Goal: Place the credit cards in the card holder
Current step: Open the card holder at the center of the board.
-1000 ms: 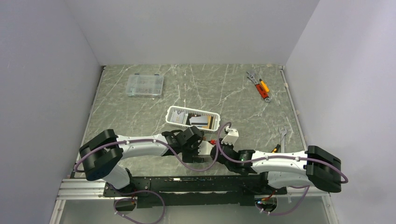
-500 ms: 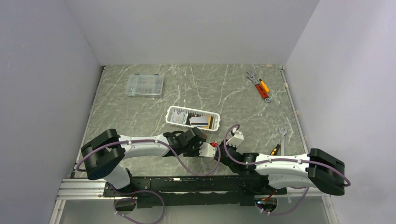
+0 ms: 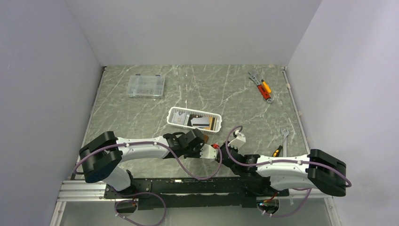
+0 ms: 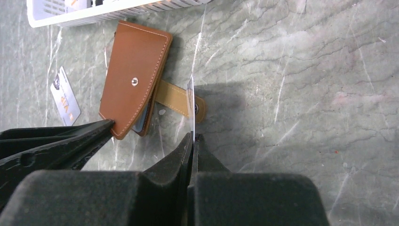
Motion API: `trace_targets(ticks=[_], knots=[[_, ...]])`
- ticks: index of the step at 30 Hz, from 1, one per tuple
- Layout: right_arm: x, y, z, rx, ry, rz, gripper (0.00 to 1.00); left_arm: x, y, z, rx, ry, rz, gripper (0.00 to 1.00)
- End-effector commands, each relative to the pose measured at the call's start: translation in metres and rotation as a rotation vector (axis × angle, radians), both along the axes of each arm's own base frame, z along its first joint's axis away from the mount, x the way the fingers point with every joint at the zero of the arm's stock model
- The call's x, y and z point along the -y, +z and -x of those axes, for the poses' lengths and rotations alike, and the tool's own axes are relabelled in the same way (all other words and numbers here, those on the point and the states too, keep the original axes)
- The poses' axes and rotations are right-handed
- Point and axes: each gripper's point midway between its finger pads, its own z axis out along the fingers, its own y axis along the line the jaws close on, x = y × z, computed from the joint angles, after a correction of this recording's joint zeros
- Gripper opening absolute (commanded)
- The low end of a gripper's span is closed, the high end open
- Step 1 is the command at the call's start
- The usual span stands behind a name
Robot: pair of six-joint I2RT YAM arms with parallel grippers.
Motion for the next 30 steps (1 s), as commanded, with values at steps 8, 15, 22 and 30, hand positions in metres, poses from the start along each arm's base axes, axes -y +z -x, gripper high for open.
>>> trace_targets(ticks=[8,15,22,30], knots=[[0.009,-0.026,0.009,-0.066,0.005,0.052,0.0,-0.001,0.023,-0.009,0.043,0.035,0.031,0.0],[0.002,-0.016,0.004,-0.042,0.011,0.007,0.0,0.002,0.042,-0.005,-0.134,0.051,0.127,0.0],[-0.008,0.024,0.003,0.066,0.1,-0.13,0.0,0.024,0.077,0.023,-0.379,-0.054,0.265,0.0],[-0.002,0.04,0.016,0.088,0.155,-0.179,0.0,0.048,0.091,0.045,-0.533,-0.153,0.336,0.0]])
